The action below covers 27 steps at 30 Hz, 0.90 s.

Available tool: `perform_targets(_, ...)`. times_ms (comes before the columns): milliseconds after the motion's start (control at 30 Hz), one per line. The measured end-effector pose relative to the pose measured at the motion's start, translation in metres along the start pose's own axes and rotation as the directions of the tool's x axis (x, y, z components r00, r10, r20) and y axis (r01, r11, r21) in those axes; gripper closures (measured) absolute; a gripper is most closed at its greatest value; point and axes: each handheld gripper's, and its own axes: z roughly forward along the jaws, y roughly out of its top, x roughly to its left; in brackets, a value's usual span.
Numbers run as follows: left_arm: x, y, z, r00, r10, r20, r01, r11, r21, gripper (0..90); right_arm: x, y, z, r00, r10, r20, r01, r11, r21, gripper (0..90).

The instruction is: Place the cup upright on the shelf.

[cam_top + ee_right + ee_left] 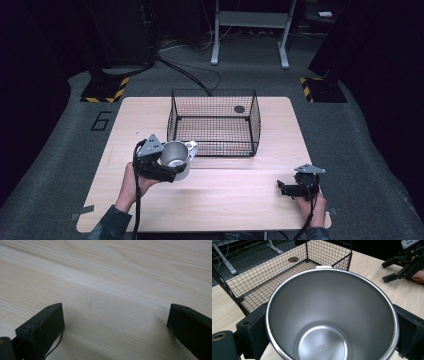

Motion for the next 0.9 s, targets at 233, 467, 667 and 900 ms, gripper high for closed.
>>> perform_targets(233,0.001,0.018,0.001,0.9998,0.018,0.002,-0.018,0.9997,-0.018,6.7,0.000,0.000,0.000,1.0000,0.001,0.001,-0.001,1.000,0.000,0.7)
perform_targets(467,0.011,0.040,0.013,1.0000,0.007,0.003,-0.007,0.9994,-0.033,6.7,0.000,0.000,0.000,1.0000,0.001,0.001,-0.001,1.000,0.000,0.8)
perform_targets(667,0.020,0.055,0.026,1.0000,-0.008,0.000,0.008,0.9994,-0.033,6.7,0.000,0.000,0.000,1.0000,0.003,0.001,-0.003,1.000,-0.001,0.9)
perform_targets(900,0.028,0.065,0.036,0.9999,-0.007,-0.014,0.007,0.9996,-0.027,6.7,0.001,0.000,0.000,0.9999,0.014,0.006,-0.014,1.000,-0.007,1.4)
